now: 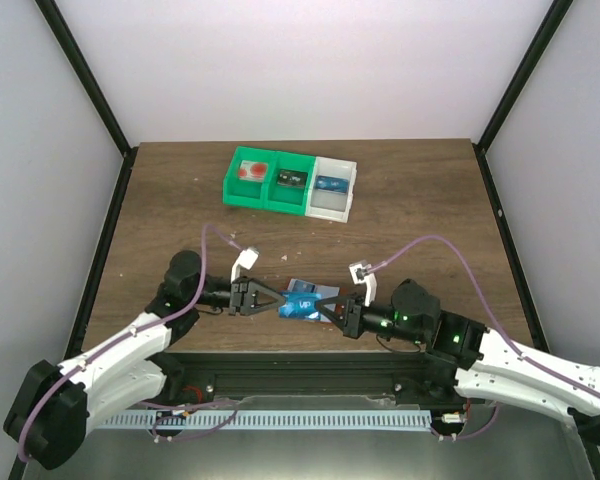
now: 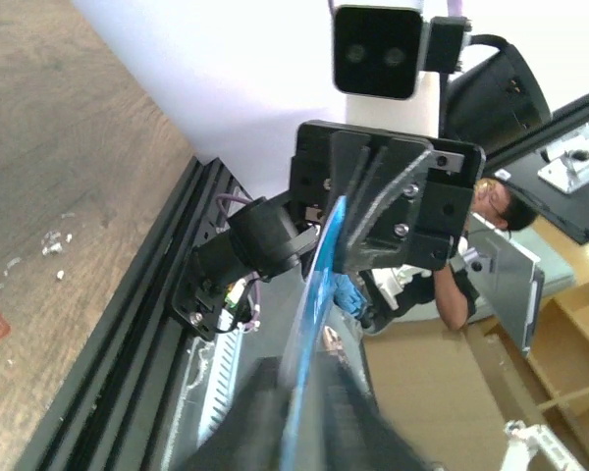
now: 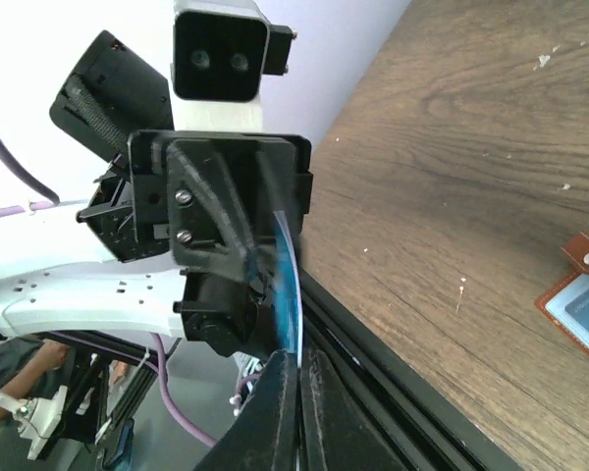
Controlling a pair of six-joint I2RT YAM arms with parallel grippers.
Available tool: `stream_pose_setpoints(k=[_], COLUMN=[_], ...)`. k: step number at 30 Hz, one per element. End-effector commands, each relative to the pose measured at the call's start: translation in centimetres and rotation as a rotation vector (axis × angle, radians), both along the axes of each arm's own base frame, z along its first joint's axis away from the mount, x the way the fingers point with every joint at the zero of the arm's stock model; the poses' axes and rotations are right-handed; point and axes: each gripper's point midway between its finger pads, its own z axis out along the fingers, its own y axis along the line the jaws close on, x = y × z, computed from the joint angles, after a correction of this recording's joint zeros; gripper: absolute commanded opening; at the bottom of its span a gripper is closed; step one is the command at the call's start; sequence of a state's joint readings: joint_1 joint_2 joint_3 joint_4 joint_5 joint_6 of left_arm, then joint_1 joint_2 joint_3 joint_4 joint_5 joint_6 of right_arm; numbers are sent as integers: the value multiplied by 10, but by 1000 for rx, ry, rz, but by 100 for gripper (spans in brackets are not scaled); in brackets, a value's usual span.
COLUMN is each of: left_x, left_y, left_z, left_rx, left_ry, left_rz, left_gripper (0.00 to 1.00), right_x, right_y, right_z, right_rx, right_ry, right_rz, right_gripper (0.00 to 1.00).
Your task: Take the credit cards out of the card holder
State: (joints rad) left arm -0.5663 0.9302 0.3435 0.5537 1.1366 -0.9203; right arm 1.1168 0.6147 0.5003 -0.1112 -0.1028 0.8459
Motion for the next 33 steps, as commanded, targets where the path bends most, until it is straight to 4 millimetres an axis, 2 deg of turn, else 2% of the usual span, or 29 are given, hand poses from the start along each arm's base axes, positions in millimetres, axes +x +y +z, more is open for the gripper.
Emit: stream_pose_setpoints(k=[1, 2, 3, 7, 9, 10, 15, 19, 24, 29, 33], left_x=[12, 16, 20, 36, 48, 53, 73, 84, 88, 81, 82], left_y=[-3, -3, -2, 7, 14, 18, 37, 48, 57, 58, 59], left_z=[-1, -3, -2, 5, 5, 5, -5, -7, -8, -5, 1], left_rx=[54, 76, 91, 155, 207, 232, 342, 414, 461, 424, 417], left_ry=[-42, -54, -72, -165, -216, -239, -310, -325, -341, -348, -372], left_rz=[50, 74, 106, 244, 337, 374, 525, 603, 646, 640, 652], left_gripper=[42, 54, 61, 83, 98, 100, 100, 100, 100, 100, 100], right_x=[8, 13, 19, 55, 78, 86, 152, 212, 286, 343, 377], right_y=[-3, -4, -6, -10, -16, -17, -44, -61, -89, -94, -89], right_z=[24, 24, 25, 24, 31, 33, 26, 9, -12, -35, -60], right_rx=[65, 64, 57, -26, -14, -2, -9, -63, -138, -197, -217], right_ry=[-61, -68, -78, -106, -120, -129, -127, -77, 5, 60, 150], right_rz=[-35, -59, -84, -161, -185, -185, -256, -309, -427, -508, -529], right_gripper=[0, 0, 1, 1, 0, 1, 1, 0, 1, 1, 0])
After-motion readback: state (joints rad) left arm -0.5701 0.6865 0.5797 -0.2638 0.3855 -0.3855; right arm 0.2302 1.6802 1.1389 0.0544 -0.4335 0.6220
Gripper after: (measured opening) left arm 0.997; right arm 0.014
